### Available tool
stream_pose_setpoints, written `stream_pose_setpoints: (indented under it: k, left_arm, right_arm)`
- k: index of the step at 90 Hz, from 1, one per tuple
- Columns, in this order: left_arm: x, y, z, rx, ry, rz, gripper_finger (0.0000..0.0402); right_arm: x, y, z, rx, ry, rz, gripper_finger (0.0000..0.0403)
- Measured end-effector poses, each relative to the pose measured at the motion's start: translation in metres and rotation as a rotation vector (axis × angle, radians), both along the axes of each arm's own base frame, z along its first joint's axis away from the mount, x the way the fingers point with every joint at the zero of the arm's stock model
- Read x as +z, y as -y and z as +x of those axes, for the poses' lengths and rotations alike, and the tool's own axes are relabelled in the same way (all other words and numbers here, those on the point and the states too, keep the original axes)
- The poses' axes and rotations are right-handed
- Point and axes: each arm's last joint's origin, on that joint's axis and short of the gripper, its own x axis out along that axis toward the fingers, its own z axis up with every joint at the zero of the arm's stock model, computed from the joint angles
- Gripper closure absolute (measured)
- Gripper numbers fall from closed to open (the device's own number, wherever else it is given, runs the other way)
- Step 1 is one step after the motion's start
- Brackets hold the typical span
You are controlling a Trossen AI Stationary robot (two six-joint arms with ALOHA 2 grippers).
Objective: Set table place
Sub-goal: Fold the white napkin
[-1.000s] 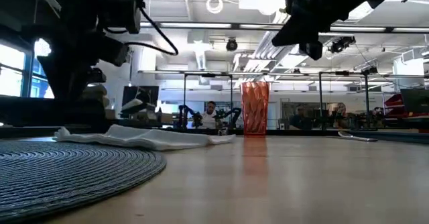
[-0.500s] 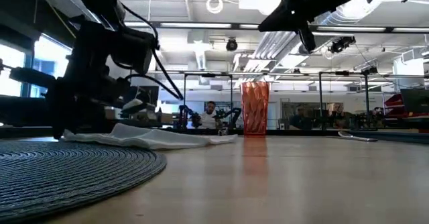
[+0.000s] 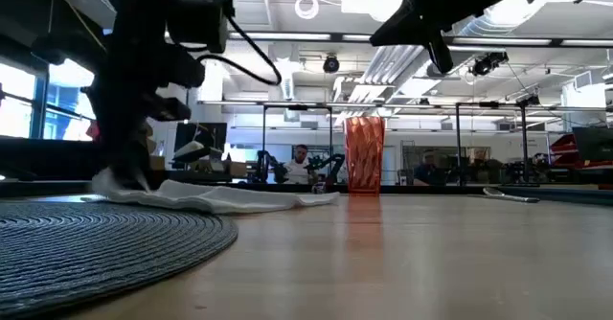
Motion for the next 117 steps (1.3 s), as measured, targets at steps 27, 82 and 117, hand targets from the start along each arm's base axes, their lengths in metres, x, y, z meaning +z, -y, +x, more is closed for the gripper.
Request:
stream_pose_setpoints:
  k: [27, 82, 117]
  left_arm:
    - [-0.011, -0.002, 0.003, -0.115, -0.006, 0.033, 0.0354]
    - [-0.034, -0.003, 0.011, -0.241, -0.136, 0.04, 0.0394]
    - [0.103, -0.018, 0.05, 0.155, 0.22, 0.166, 0.04]
  right_arm:
    - [-0.001, 0.0, 0.0, 0.018, -0.027, -0.042, 0.0402]
    - [-0.002, -0.002, 0.0, 0.069, -0.028, -0.014, 0.0402]
    - [-0.002, -0.002, 0.0, 0.072, -0.031, -0.022, 0.0402]
